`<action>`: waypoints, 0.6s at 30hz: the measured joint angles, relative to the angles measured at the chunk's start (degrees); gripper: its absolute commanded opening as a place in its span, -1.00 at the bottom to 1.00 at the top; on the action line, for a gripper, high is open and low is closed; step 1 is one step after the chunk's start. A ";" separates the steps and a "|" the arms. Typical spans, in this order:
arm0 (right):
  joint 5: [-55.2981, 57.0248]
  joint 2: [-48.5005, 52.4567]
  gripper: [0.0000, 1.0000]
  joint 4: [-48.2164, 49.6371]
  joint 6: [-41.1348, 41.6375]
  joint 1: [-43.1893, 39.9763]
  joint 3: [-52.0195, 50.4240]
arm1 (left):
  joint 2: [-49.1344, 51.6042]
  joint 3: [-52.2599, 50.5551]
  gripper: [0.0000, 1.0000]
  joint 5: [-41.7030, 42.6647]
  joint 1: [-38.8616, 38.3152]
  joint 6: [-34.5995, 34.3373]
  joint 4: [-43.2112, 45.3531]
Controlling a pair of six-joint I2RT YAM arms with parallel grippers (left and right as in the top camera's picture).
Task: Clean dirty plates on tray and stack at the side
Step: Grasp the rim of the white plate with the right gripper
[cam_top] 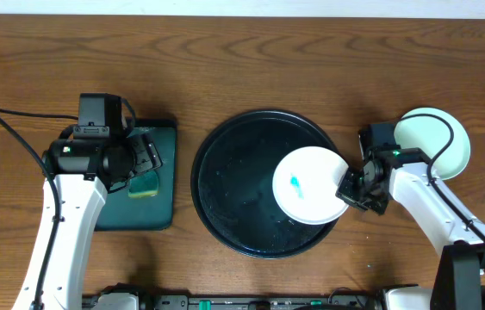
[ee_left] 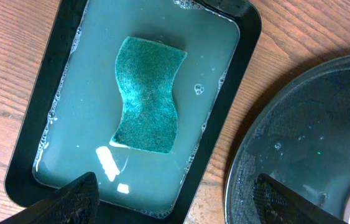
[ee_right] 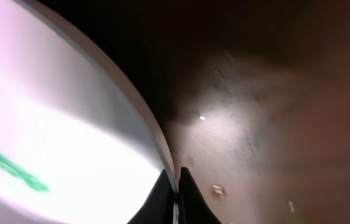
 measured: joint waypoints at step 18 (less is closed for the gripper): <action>-7.15 2.14 -0.97 19.04 -5.62 8.02 -0.59 | 3.69 0.00 0.43 -6.40 0.00 0.87 0.90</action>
